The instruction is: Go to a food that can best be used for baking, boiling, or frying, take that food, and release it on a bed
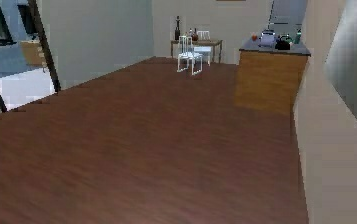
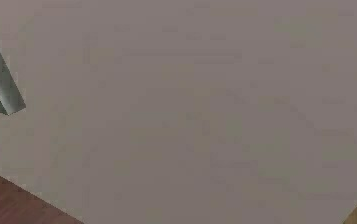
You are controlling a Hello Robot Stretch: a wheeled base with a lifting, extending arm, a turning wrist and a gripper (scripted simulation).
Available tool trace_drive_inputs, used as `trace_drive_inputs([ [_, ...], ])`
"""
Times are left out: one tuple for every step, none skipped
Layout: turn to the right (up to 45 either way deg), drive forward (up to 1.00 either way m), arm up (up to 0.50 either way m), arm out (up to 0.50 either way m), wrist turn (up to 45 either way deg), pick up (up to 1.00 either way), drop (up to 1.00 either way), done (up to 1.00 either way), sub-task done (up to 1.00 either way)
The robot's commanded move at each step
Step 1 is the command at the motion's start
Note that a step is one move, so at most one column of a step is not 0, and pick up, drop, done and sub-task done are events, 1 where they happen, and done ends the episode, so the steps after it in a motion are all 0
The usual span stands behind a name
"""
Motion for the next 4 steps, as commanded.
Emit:
trace_drive_inputs([
  [3.0,0.0,0.0,0.0,0.0,0.0,0.0,0.0,0.0],
  [0.0,1.0,0.0,0.0,0.0,0.0,0.0,0.0,0.0],
  [0.0,1.0,0.0,0.0,0.0,0.0,0.0,0.0,0.0],
  [0.0,1.0,0.0,0.0,0.0,0.0,0.0,0.0,0.0],
])
